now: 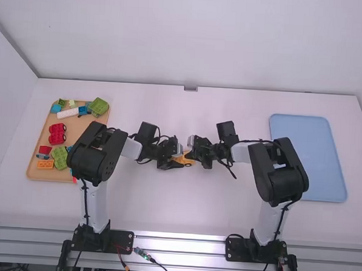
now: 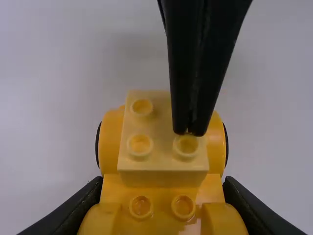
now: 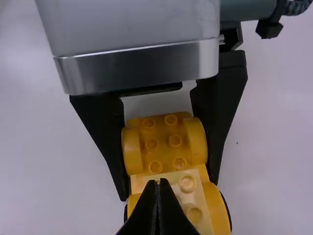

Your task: Assemble lego blocks to make yellow taxi

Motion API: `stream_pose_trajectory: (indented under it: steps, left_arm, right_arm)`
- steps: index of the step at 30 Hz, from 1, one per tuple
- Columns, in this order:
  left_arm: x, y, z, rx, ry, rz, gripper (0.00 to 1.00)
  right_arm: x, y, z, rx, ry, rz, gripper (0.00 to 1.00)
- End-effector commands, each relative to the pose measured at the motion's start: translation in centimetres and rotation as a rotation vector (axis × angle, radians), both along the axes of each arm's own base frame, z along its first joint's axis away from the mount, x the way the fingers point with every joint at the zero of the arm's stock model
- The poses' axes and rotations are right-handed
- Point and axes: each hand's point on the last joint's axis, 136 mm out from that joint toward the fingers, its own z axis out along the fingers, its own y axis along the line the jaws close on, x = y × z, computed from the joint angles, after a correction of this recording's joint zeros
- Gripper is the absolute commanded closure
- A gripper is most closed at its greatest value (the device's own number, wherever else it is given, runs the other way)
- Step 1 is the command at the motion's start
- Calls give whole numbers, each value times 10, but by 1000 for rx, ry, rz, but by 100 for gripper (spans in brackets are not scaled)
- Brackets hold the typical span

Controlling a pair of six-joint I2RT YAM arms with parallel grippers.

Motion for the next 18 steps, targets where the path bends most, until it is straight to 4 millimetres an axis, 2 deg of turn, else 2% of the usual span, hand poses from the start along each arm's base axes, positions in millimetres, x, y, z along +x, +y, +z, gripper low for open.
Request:
stream_pose_trajectory:
  steps: [1,8,11,18]
  left_arm:
    - [-11,27,-48,191,58,76,93]
    - [-12,27,-49,192,63,75,94]
    - [-12,27,-49,193,62,75,94]
    - [-14,28,-49,195,71,72,94]
  right_arm:
    - [-6,-6,-20,-52,40,-24,100]
    - [-2,-5,-51,-51,145,-17,100]
    - [-4,-7,-49,-26,141,19,100]
    - [0,-17,-30,31,158,46,100]
